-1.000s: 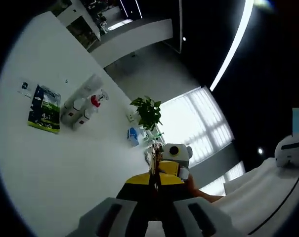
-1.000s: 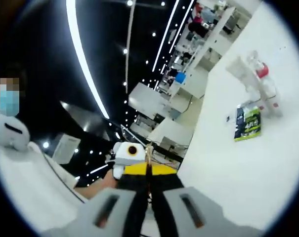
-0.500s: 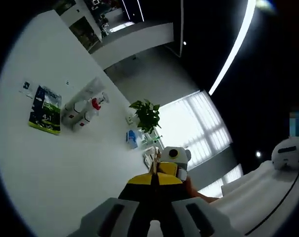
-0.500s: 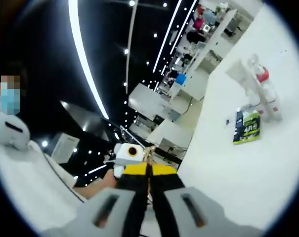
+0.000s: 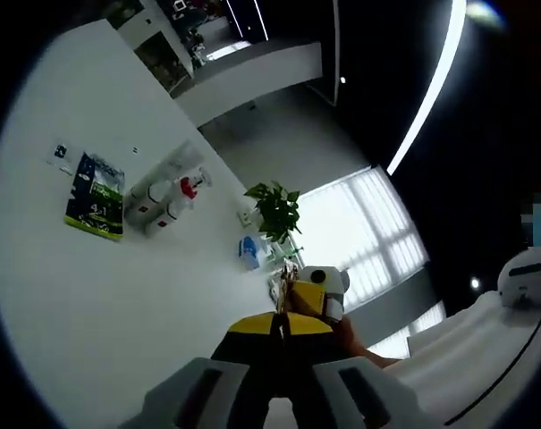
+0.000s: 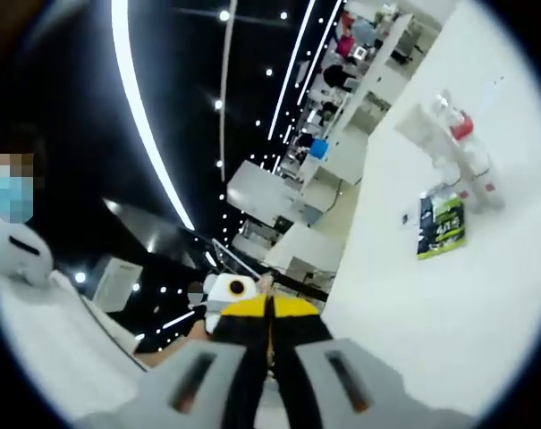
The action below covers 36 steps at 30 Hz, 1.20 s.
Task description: Arrange the skincare products in the storage area until every visible bottle or jar stands upright without overlapping.
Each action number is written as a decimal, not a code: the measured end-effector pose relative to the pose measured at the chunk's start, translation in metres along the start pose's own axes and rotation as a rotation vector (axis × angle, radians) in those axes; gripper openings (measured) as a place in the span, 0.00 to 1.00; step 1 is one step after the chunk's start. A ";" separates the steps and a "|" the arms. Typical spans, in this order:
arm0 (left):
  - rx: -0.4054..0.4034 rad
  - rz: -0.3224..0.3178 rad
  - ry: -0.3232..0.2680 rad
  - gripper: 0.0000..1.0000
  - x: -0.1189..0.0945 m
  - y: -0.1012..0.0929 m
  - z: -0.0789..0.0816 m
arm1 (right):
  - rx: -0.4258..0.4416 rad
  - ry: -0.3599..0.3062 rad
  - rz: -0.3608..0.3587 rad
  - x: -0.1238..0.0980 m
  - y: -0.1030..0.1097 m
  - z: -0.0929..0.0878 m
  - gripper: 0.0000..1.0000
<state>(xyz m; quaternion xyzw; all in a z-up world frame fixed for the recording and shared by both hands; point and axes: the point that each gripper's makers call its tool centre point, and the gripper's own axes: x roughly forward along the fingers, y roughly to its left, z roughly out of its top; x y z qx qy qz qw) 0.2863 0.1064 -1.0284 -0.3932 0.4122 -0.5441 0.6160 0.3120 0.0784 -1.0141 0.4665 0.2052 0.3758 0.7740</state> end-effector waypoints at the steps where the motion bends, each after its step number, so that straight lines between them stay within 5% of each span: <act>1: 0.001 -0.001 -0.004 0.02 0.000 0.000 0.000 | -0.003 0.001 -0.003 0.000 -0.001 0.000 0.00; 8: -0.018 -0.001 -0.015 0.00 -0.003 0.004 0.005 | 0.014 -0.002 -0.016 0.003 -0.005 0.000 0.07; 18: -0.067 0.084 -0.046 0.00 -0.027 0.048 0.027 | -0.079 -0.050 -0.142 -0.023 -0.024 0.010 0.22; 28: -0.120 0.196 -0.056 0.00 -0.047 0.110 0.055 | -0.142 0.063 -0.322 -0.047 -0.048 -0.027 0.30; 31: -0.134 0.229 -0.056 0.00 -0.050 0.129 0.062 | -0.135 0.114 -0.307 -0.050 -0.040 -0.042 0.20; 33: -0.153 0.252 -0.067 0.00 -0.052 0.141 0.068 | -0.188 0.143 -0.390 -0.057 -0.052 -0.048 0.24; 36: -0.168 0.270 -0.081 0.00 -0.054 0.158 0.080 | -0.193 0.210 -0.444 -0.065 -0.065 -0.063 0.16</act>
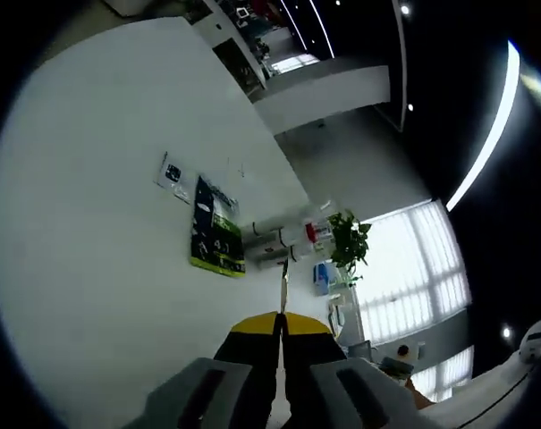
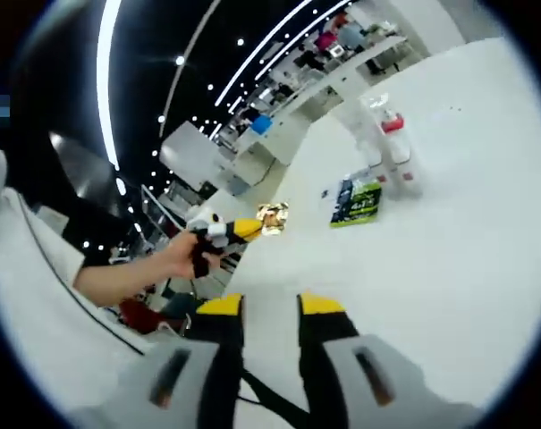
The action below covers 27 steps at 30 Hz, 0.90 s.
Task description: Arrange the skincare products in the storage area until every visible bottle or jar stands upright without overlapping.
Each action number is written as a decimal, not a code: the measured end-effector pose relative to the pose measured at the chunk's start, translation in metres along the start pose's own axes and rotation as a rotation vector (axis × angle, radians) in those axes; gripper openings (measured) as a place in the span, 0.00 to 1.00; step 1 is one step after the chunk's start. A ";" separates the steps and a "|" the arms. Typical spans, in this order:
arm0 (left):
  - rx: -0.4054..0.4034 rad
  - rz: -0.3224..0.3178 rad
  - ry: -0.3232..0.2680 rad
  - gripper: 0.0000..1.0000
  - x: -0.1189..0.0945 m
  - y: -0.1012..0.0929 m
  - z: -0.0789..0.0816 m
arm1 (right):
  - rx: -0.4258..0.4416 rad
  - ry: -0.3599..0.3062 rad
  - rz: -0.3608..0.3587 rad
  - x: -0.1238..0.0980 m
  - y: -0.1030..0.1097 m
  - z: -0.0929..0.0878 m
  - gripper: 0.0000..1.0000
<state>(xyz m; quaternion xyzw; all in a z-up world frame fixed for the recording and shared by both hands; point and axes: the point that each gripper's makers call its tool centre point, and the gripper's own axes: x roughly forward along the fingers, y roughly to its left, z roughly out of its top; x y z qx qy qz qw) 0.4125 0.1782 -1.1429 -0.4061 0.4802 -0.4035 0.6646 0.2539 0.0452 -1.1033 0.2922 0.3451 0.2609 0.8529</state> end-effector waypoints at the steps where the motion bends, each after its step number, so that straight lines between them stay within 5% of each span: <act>1: -0.002 0.007 -0.003 0.00 0.001 0.004 0.004 | 0.006 -0.003 -0.006 0.001 -0.002 -0.001 0.16; 7: -0.005 0.038 -0.007 0.00 0.011 0.022 0.025 | -0.034 0.010 -0.059 -0.006 -0.006 -0.011 0.13; 14: -0.030 0.094 -0.007 0.00 0.021 0.052 0.044 | -0.109 0.046 -0.039 -0.002 -0.002 -0.021 0.09; 15: -0.042 0.104 -0.005 0.00 0.023 0.060 0.046 | -0.106 0.032 -0.065 0.001 -0.006 -0.020 0.07; 17: -0.060 0.115 0.002 0.00 0.027 0.070 0.048 | 0.028 0.018 -0.261 0.004 -0.033 -0.020 0.02; 18: -0.061 0.121 0.007 0.00 0.030 0.073 0.049 | -0.070 0.029 -0.229 0.004 -0.031 -0.019 0.01; 22: -0.063 0.131 0.013 0.00 0.036 0.080 0.052 | 0.038 -0.046 -0.201 0.000 -0.024 -0.015 0.02; 27: -0.073 0.134 0.019 0.00 0.044 0.091 0.060 | 0.061 -0.014 -0.190 0.002 -0.022 -0.021 0.12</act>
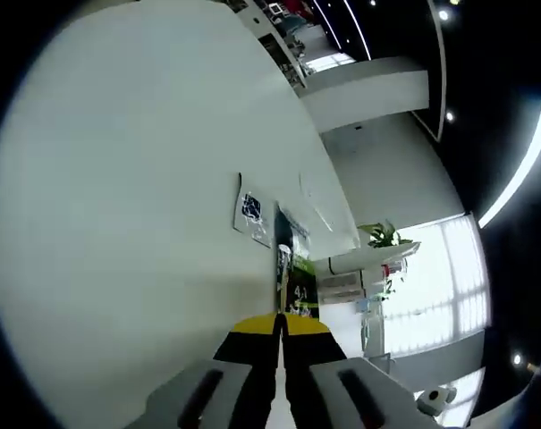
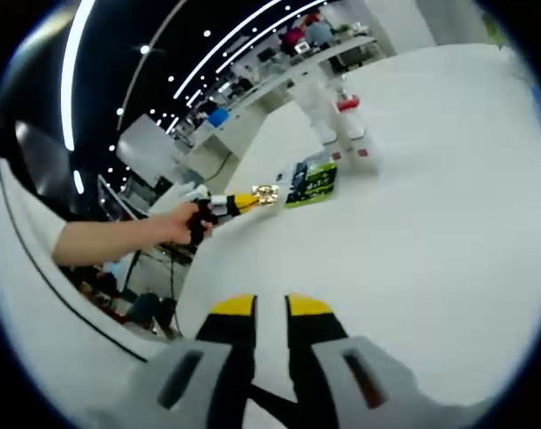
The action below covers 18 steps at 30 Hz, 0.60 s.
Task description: Arrange the skincare products in the storage area until every visible bottle or jar stands upright without overlapping.
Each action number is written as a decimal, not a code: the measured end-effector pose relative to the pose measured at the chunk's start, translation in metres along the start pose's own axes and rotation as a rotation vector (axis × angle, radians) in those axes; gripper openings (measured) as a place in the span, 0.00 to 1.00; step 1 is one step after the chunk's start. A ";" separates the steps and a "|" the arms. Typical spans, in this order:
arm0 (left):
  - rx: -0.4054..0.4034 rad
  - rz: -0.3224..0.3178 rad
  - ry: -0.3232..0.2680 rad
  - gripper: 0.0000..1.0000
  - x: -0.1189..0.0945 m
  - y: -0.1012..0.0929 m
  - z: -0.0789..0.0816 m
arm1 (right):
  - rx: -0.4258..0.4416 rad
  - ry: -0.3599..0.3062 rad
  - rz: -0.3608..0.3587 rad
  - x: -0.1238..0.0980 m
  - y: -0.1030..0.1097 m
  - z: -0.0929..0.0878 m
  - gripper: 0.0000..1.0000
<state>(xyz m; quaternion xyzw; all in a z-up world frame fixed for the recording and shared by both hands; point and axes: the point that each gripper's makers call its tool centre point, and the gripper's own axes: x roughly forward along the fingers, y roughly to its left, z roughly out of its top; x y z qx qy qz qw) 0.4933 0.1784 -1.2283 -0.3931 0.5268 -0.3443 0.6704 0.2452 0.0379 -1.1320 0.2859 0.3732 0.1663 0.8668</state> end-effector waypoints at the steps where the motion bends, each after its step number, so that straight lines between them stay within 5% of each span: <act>1: 0.001 0.006 0.003 0.00 0.002 0.001 0.000 | 0.000 -0.005 -0.002 0.000 0.000 0.000 0.12; 11: 0.004 0.058 0.029 0.01 0.009 0.005 0.000 | 0.009 0.024 -0.041 0.005 -0.003 -0.013 0.12; 18: 0.107 0.153 0.103 0.03 0.015 0.016 0.004 | 0.010 0.010 -0.034 0.001 0.002 -0.006 0.12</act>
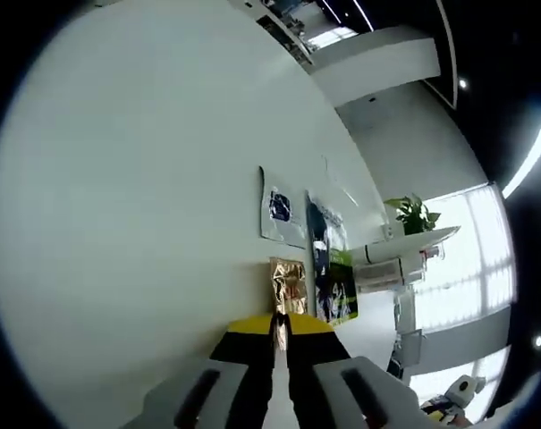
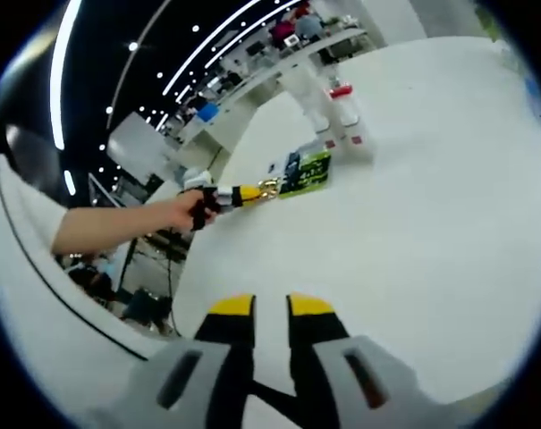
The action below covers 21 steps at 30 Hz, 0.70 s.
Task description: Arrange the skincare products in the storage area until every visible bottle or jar stands upright without overlapping.
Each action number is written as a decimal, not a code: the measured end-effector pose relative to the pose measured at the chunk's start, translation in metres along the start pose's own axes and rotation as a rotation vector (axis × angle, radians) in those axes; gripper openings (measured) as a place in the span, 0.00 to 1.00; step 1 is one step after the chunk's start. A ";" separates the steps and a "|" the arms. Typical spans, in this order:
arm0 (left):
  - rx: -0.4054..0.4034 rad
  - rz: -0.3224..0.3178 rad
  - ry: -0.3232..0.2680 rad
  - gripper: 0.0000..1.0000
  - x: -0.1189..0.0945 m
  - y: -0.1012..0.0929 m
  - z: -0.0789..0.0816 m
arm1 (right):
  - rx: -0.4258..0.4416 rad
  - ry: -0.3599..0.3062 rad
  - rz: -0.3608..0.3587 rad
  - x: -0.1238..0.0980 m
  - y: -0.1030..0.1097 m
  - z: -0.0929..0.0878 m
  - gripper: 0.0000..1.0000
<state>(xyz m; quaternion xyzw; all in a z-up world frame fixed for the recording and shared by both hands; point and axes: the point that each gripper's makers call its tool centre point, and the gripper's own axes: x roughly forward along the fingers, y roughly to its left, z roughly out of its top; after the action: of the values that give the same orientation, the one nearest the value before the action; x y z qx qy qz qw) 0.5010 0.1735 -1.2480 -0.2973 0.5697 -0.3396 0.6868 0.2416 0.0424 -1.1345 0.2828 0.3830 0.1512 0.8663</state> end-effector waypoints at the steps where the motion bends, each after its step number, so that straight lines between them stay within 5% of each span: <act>1: 0.023 0.014 0.002 0.03 0.000 0.001 0.001 | 0.001 -0.001 0.000 0.000 -0.001 0.000 0.12; 16: 0.085 0.122 0.087 0.06 -0.006 0.009 0.004 | 0.009 -0.020 0.021 0.003 0.002 0.005 0.13; 21: 0.095 0.148 0.098 0.15 -0.011 0.009 0.008 | -0.006 -0.020 0.034 0.005 0.004 0.008 0.13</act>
<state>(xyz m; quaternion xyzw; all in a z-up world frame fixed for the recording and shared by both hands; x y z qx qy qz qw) 0.5085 0.1877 -1.2475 -0.2047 0.6064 -0.3288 0.6945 0.2503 0.0450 -1.1304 0.2882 0.3692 0.1642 0.8682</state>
